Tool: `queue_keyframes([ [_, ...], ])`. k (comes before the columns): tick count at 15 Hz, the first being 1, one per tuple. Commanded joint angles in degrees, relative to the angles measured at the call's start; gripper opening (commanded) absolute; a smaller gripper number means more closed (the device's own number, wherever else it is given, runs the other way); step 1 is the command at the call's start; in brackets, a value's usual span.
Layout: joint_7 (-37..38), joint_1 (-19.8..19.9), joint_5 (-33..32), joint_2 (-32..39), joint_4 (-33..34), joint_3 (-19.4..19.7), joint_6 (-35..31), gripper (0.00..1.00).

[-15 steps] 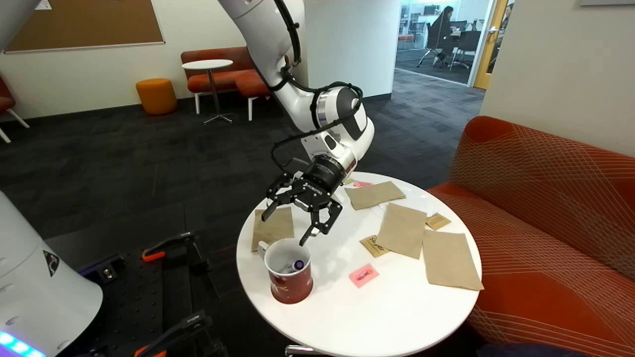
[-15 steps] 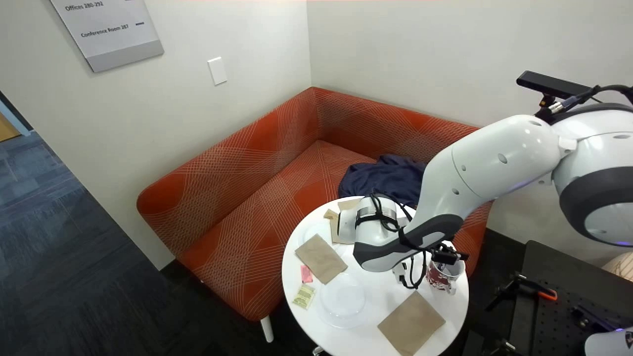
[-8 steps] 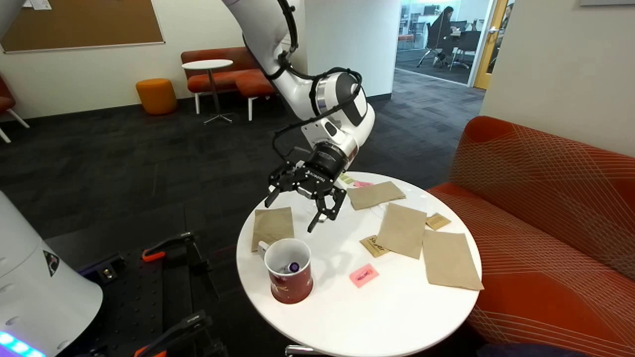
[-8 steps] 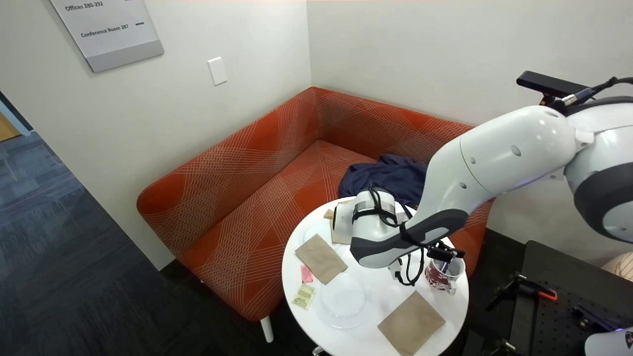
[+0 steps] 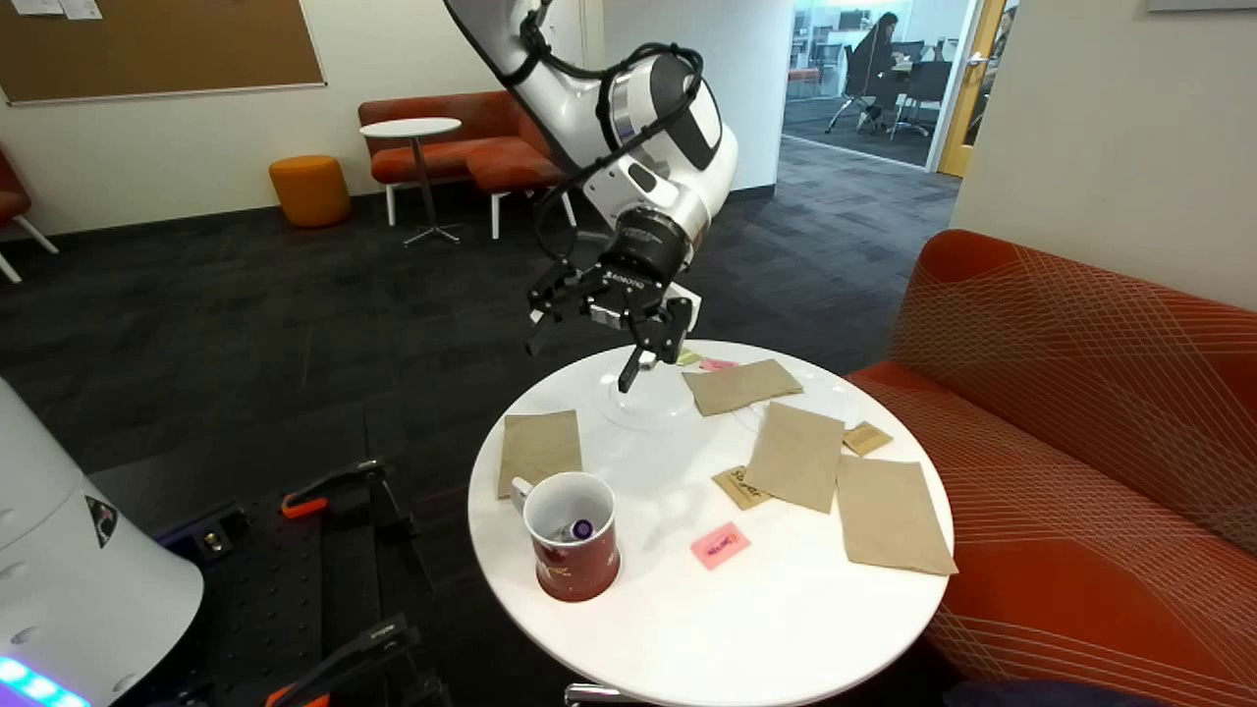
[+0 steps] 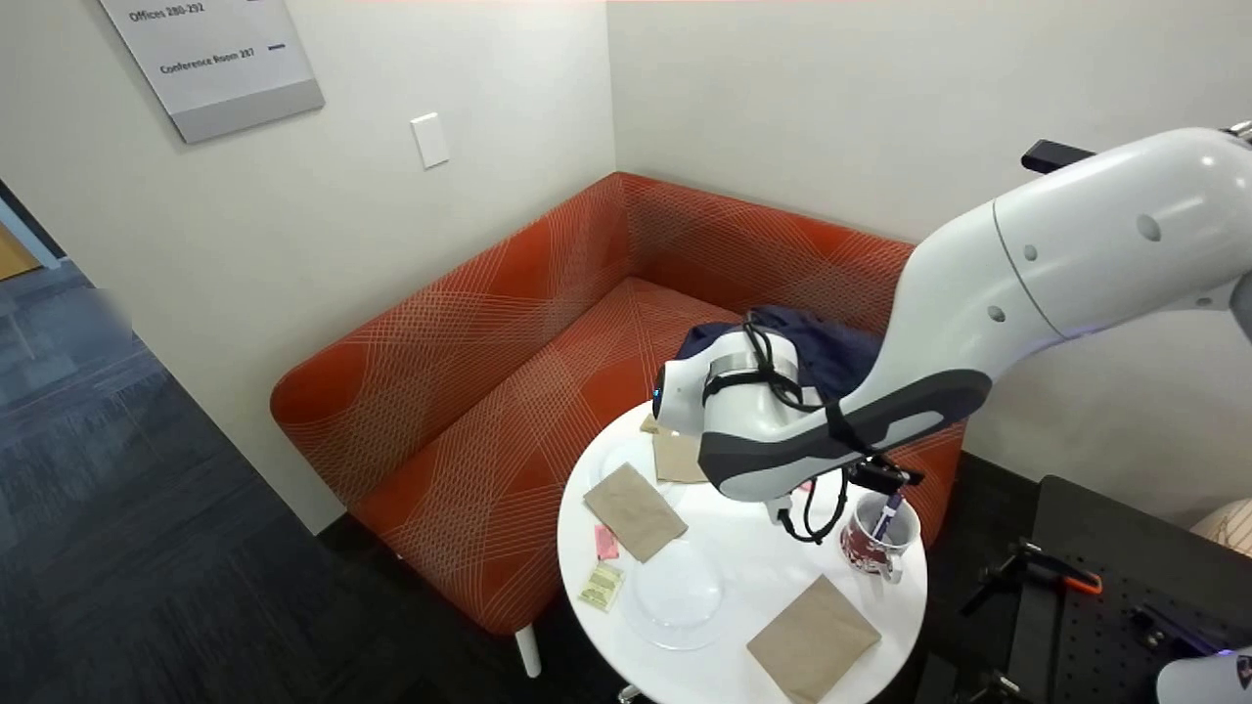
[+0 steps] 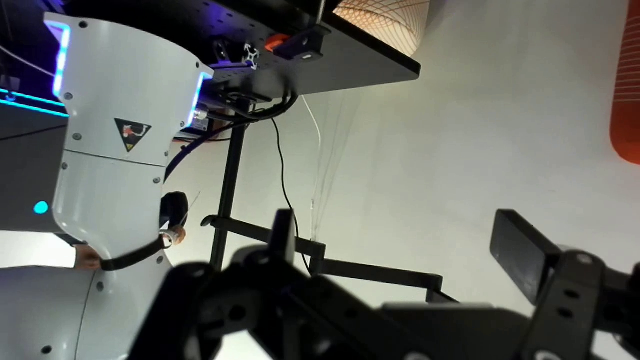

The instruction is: Put the marker in the red cup

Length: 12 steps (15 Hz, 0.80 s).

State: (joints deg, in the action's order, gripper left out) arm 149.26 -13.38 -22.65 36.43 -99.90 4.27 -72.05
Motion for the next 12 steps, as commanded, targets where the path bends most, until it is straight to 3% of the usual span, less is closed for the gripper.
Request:
queue_keyframes([
  [1,0.04,-7.31,0.20,-7.63,-4.65,8.52,-2.20,1.00],
  [7,-0.33,-26.16,1.04,-10.96,-5.50,30.79,-8.74,1.00],
  [12,-0.35,-37.16,3.79,-10.17,-7.26,42.45,-13.60,1.00],
])
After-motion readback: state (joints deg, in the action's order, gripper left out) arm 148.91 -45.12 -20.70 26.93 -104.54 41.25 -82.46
